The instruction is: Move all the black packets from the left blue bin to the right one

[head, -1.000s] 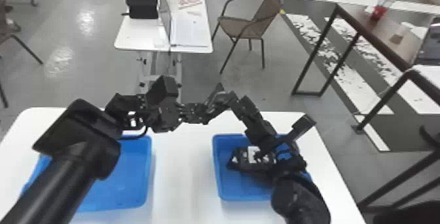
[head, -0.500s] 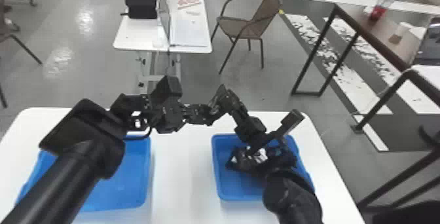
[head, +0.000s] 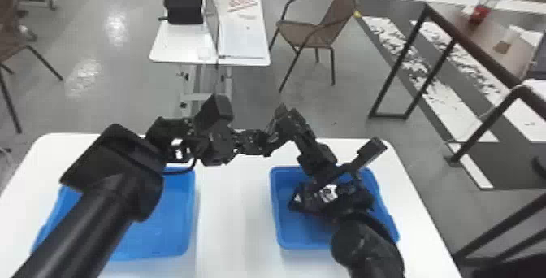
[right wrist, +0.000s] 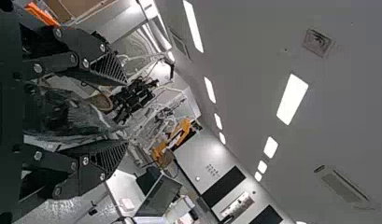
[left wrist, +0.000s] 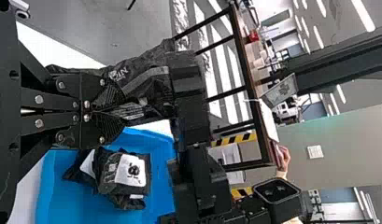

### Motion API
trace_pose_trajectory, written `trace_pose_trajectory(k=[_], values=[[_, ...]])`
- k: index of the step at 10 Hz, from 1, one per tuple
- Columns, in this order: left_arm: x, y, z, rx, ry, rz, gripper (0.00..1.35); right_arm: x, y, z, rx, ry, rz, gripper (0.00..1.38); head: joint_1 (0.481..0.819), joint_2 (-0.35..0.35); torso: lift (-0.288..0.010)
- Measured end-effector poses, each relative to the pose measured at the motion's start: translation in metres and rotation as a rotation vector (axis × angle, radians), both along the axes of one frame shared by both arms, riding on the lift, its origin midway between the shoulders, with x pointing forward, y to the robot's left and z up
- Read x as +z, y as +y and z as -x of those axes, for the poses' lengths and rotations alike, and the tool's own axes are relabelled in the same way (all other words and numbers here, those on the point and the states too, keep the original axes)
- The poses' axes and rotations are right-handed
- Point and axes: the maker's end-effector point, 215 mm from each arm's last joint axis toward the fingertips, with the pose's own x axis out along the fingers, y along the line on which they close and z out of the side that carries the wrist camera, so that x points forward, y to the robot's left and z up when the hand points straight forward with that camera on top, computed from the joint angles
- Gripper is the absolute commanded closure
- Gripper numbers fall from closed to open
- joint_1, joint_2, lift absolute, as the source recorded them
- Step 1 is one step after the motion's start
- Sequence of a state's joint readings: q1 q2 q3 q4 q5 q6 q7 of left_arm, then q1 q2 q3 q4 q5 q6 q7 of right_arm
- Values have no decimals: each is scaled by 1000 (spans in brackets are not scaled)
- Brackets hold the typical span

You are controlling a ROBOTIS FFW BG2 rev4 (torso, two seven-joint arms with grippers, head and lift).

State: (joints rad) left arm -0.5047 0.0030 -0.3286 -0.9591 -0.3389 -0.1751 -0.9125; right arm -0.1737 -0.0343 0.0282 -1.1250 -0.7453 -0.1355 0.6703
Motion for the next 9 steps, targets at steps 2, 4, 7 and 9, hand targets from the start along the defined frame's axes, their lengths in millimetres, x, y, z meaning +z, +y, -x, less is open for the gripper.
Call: trace_pose_trajectory(k=[2,4,7,9], values=[[-2,6,-1,15,7,6,1208,6,-6,4,-4,-16,3,142,695,-197,0],[-3,9,-2,23,12,12,1208,3,-6,13,2,-11,5,142,695,-196,0],[-1,5,-1,18,16,17,1208,0,19,13,57,-4,46,147,695,-179,0],[2,1,-1,15,19,27,1208,-6,33,6,84,7,94,943,695,-169,0]])
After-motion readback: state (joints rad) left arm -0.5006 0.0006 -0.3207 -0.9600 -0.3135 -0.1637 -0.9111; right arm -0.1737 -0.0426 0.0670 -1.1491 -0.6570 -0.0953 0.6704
